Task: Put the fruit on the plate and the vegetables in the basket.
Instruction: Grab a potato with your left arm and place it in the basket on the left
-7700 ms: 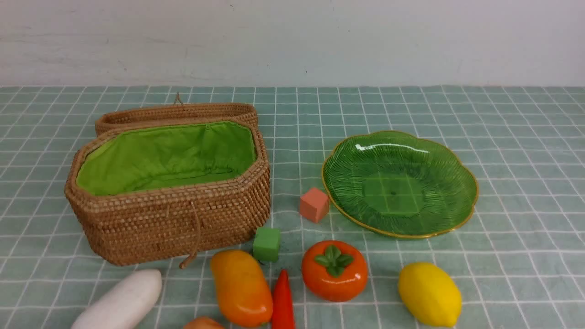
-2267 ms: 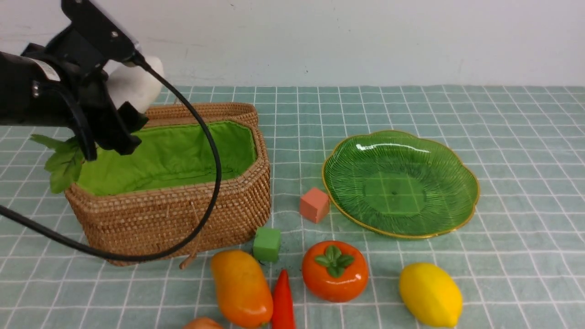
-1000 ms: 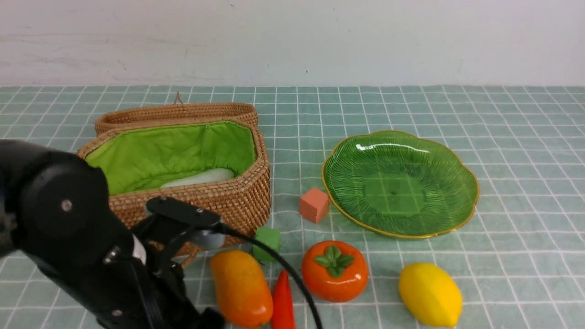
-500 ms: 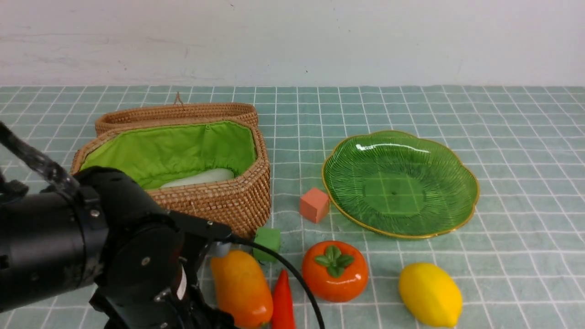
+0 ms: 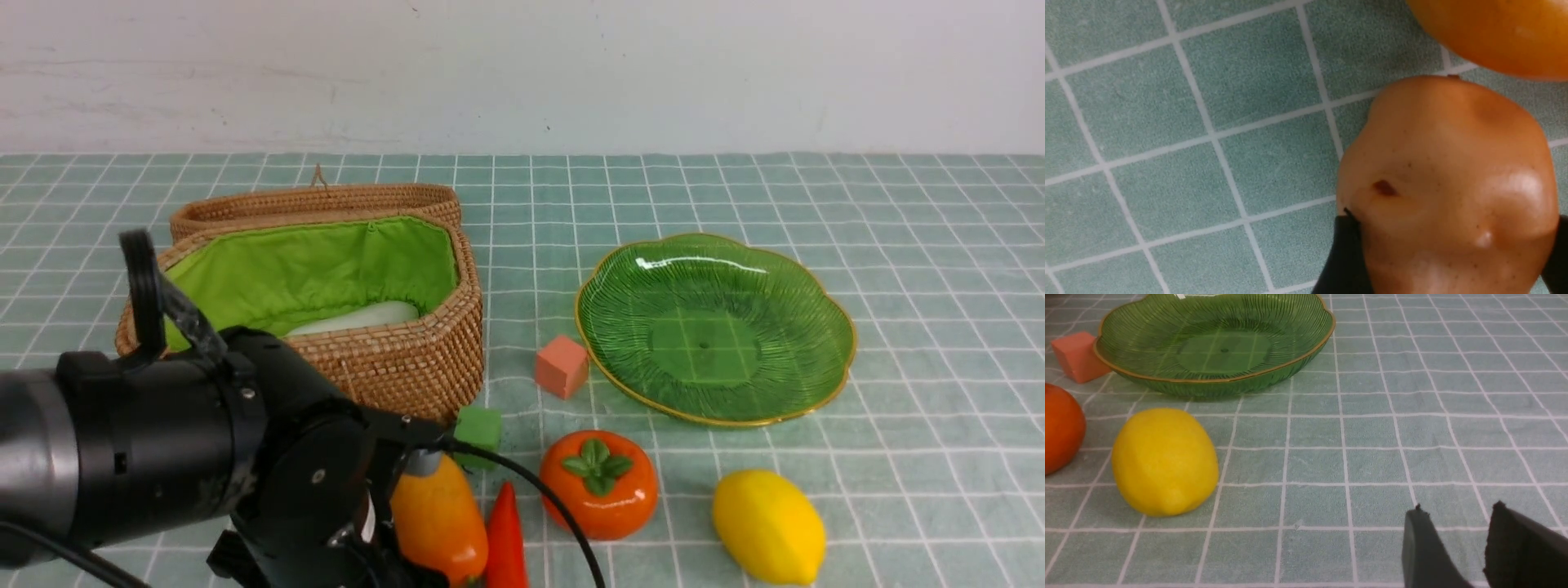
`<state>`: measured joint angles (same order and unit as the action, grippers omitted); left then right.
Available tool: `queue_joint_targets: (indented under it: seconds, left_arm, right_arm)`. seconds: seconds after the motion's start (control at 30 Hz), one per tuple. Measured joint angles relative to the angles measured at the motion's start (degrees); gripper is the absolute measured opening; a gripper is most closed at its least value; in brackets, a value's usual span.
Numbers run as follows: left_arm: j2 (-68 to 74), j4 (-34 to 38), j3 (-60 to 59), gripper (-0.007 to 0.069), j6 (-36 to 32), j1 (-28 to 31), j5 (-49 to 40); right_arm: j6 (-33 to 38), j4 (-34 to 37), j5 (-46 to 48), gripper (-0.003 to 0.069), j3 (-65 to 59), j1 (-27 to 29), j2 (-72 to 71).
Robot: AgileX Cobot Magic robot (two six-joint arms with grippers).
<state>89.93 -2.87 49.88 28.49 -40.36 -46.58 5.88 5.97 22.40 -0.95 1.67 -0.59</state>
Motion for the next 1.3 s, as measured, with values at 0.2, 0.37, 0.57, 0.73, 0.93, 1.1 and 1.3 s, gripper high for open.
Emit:
queue_joint_targets:
  seconds: [0.2,0.37,0.57,0.73,0.93,1.1,1.3]
  left_arm:
    - [-0.57,-0.34,0.16,0.0549,-0.73,0.00,-0.82]
    - [-1.80,-0.79,-0.49,0.0546,-2.86,0.00,-1.41]
    - [-3.32,-1.16,-0.86,0.0546,-4.08,0.00,-2.98]
    - [-3.61,-1.16,-0.86,0.0546,-4.52,0.00,-3.57]
    - [-3.61,-0.99,-0.86,0.0546,-5.18,0.00,-3.74]
    - [-3.61,1.48,-0.86,0.0546,-7.87,0.68,-3.79]
    - [-4.41,6.81,-0.86,0.0546,-13.14,5.77,-3.52]
  right_arm:
    - [0.00,-0.06,0.00,0.0240,0.00,0.00,0.00]
    - [0.00,-0.10,0.00,0.0240,0.00,0.00,0.00]
    - [0.00,-0.68,0.00,0.0240,0.00,0.00,0.00]
    - [0.00,-1.00,0.00,0.0240,0.00,0.00,0.00]
    - [0.00,-1.13,0.00,0.0240,0.00,0.00,0.00]
    - [0.00,-1.13,0.00,0.0240,0.00,0.00,0.00]
    - [0.00,-1.13,0.00,0.0240,0.00,0.00,0.00]
